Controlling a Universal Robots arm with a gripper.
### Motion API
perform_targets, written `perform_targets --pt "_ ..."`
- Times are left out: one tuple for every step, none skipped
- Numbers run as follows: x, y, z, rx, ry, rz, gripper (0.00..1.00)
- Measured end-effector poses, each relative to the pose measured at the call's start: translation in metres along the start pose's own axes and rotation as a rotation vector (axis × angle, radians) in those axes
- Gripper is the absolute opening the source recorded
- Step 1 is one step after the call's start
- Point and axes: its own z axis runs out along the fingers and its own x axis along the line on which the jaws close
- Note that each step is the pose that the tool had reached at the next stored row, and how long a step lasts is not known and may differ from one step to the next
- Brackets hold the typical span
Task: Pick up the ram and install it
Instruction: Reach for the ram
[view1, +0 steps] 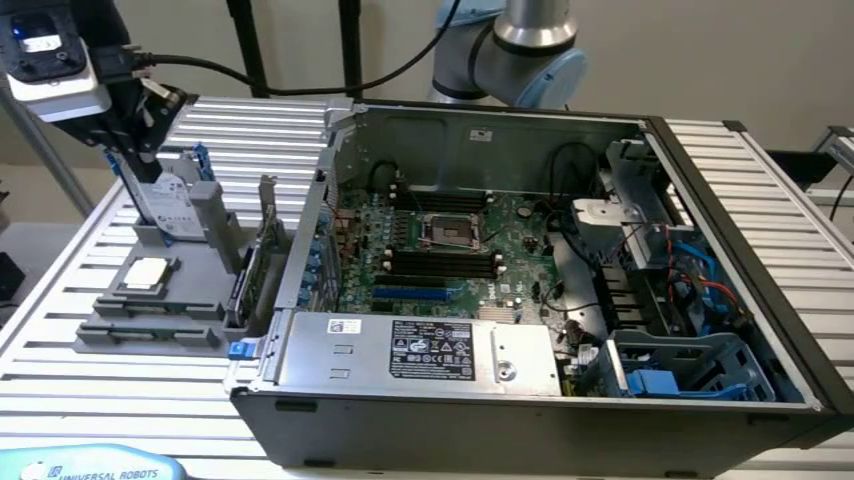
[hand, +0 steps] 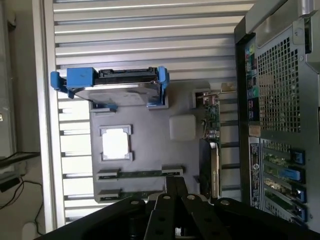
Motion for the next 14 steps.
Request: perform_targets --pt "0.002 -0.0014 0.0 0.0007 0.0001 0.0 0.11" --pt "0.003 -0.0027 0.0001 0.0012 0.0001 0.0 0.11" --pt "0.004 -0.0042 0.0001 0.0019 0.0003 0.0 0.11" --pt "0.005 -0.0057 0.0001 0.0025 0.0005 0.0 0.11" --pt "0.006 -0.0072 0.0002 0.003 0.0006 0.0 0.11" --pt "0.007 -0.009 0.0002 0.0037 0.001 0.0 0.11" --pt "0.008 -0.0108 0.0003 0.0042 0.0013 0.0 0.11" --pt "0.008 -0.0124 0.0004 0.0047 0.0018 0.0 0.11" --pt "0.009 -0.0142 0.0004 0.0053 0.0024 0.0 0.11" --pt "0.01 -0.016 0.0005 0.0058 0.0031 0.0 0.11" --pt "0.01 -0.0178 0.0007 0.0063 0.0037 0.0 0.11" --pt "0.011 -0.0196 0.001 0.0066 0.0044 0.0 0.11" --pt "0.013 -0.0213 0.0013 0.0069 0.005 0.0 0.11" --pt "0.014 -0.0229 0.0018 0.0073 0.0056 0.0 0.11"
